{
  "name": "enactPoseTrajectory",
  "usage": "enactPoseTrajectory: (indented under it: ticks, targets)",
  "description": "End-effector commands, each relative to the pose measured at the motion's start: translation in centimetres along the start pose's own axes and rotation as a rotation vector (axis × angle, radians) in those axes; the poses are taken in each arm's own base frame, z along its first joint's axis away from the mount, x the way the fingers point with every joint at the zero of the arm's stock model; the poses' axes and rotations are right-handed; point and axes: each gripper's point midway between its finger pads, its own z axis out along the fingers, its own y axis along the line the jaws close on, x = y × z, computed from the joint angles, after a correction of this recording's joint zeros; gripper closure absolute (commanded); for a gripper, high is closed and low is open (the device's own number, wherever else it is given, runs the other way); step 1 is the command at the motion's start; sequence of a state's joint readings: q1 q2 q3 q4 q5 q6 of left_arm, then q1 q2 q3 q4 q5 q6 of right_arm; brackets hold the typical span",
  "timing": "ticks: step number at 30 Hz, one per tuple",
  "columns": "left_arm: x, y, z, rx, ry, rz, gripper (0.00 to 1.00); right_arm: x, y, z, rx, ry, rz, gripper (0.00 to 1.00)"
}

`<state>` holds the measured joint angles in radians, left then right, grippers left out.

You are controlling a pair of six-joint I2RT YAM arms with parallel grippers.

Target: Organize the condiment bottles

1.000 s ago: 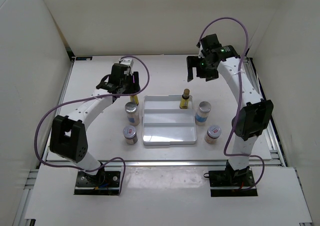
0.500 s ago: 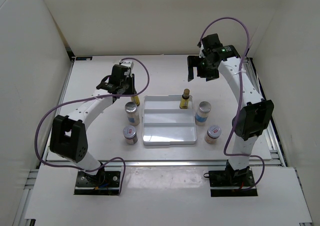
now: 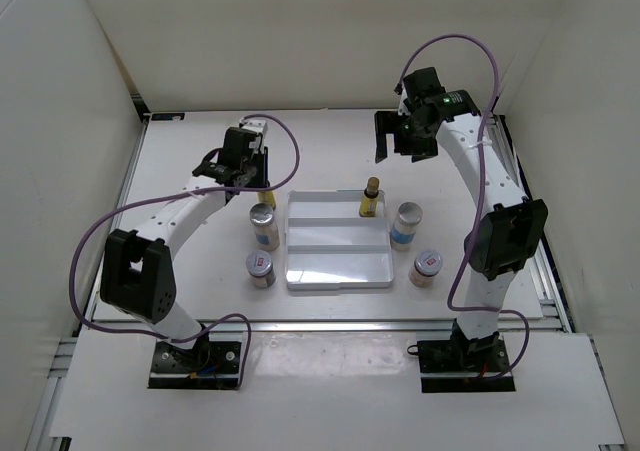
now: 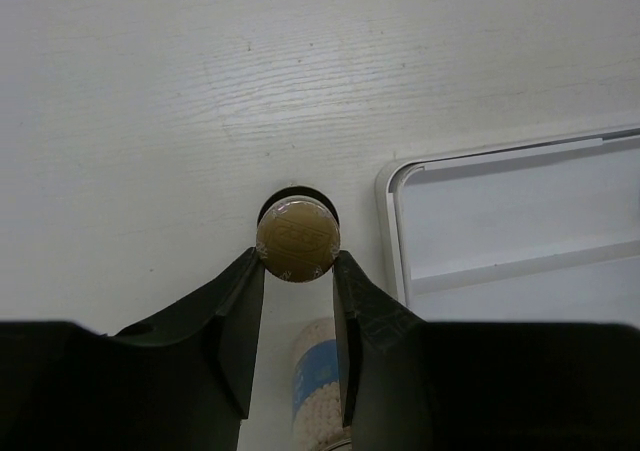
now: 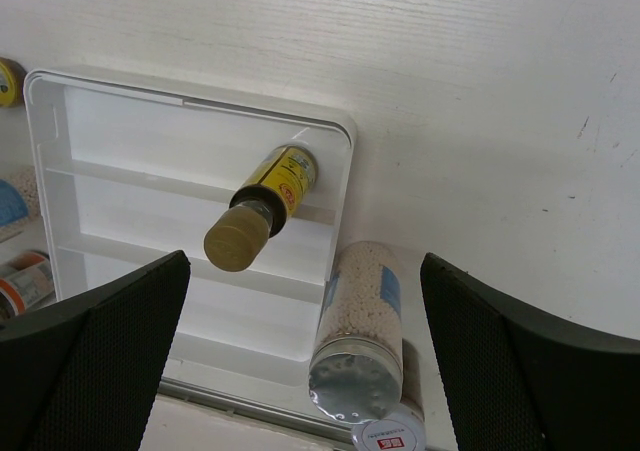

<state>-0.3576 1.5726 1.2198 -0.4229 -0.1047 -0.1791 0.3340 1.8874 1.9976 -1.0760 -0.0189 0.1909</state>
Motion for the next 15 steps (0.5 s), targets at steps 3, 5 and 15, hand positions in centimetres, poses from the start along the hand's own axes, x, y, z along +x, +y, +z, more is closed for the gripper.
enactPoseTrajectory:
  ticks: [3,5,15]
  targets:
    - [-8.1,-0.3,-4.4,-0.018,-0.229,0.026,0.89,0.0,-0.1,-1.9,-0.002,-0.030,-0.001,0.00]
    - [-9.0,-1.1,-5.0,-0.001,-0.251,0.031,0.89,0.2,-0.2,-1.7,-0.001,-0.021,-0.001,0.00]
    - [-9.7,-9.7,-6.8,0.211,-0.286,0.108,0.89,0.9,-0.4,-1.8,0.011,-0.011,0.000,0.00]
